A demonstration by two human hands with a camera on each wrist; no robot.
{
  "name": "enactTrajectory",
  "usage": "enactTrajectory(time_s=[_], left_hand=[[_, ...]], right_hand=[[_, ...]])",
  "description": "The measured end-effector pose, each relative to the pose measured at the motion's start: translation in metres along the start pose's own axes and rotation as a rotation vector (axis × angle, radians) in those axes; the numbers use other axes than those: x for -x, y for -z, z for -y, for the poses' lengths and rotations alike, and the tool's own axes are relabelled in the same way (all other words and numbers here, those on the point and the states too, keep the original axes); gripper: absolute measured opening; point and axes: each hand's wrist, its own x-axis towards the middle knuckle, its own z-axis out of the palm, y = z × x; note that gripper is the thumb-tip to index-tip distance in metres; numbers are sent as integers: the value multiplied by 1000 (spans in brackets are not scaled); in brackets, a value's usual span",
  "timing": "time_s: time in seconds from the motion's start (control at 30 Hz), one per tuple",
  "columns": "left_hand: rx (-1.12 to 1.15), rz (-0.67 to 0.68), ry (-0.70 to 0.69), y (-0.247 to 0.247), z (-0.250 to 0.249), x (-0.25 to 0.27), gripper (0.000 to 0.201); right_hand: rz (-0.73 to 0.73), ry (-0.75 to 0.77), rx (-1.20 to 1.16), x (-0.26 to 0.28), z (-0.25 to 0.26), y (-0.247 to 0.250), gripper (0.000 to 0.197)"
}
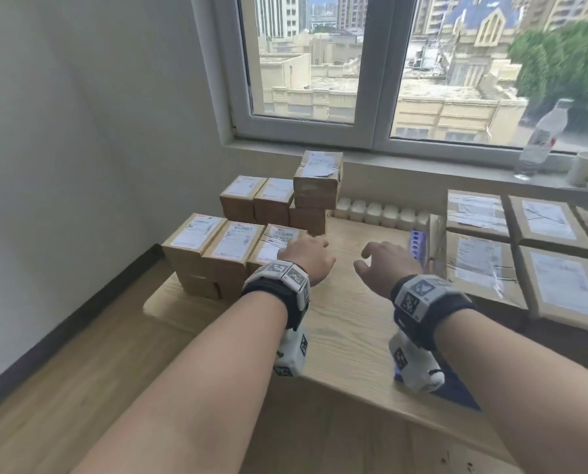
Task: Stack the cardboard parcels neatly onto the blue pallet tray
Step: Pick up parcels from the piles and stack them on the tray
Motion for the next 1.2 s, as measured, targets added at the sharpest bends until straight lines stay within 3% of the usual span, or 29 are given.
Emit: enactTrajectory(time_s=[0.3, 0.53, 0.77, 1.0, 1.2], left_hand=[[58, -34, 5, 62, 106, -26, 43], [112, -19, -9, 77, 139, -52, 44], [162, 2, -34, 74, 139, -97, 46], [248, 7, -25, 84, 120, -174, 49], [442, -13, 34, 82, 100, -238, 52]], right_hand=[[-34, -40, -24, -46, 98, -13, 37], [-54, -104, -32, -67, 130, -23, 36], [-104, -148, -56, -112, 121, -25, 39], [-129, -251, -158, -184, 81, -9, 41], [-137, -270, -228, -248, 60, -3, 45]])
